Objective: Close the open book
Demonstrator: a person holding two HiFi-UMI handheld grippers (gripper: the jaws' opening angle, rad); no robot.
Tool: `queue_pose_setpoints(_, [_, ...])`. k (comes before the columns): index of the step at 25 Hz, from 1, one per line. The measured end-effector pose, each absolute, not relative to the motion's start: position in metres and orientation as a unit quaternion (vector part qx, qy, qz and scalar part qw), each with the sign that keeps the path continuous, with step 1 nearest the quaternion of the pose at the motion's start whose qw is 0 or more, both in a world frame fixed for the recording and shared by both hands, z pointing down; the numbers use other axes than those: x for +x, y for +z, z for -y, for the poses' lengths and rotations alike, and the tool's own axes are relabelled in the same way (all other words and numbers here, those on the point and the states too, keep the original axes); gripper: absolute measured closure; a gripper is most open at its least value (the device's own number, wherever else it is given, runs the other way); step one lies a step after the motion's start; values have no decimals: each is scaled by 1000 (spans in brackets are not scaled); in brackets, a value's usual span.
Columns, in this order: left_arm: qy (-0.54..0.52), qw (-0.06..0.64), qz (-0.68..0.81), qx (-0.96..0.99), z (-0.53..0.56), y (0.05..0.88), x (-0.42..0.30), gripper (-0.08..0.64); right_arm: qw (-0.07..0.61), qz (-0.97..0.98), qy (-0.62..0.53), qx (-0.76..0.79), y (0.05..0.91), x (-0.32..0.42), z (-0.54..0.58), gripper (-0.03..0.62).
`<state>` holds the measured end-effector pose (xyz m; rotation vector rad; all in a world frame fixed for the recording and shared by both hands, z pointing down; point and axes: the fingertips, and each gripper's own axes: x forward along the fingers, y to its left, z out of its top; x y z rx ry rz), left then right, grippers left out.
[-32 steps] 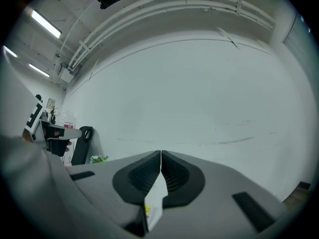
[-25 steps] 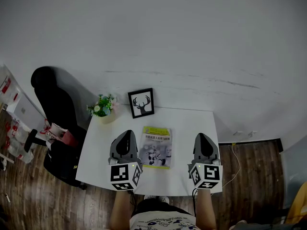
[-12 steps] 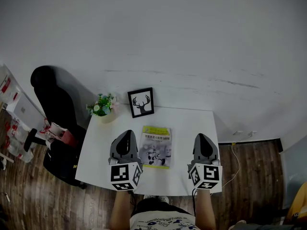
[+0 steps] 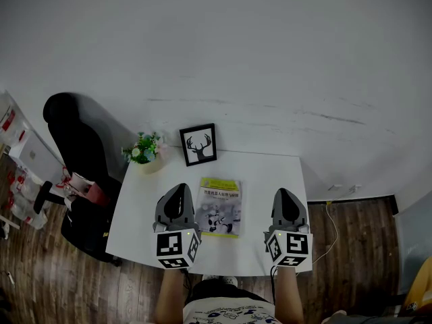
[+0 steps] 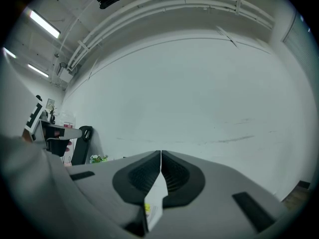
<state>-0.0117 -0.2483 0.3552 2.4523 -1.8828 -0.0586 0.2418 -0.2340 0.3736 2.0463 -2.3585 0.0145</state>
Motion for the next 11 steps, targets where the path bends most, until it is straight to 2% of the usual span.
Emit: queue_pose_setpoints(11, [-17,24,609,793,250,355,-9,537,10,755,5,656,373,245,236,563])
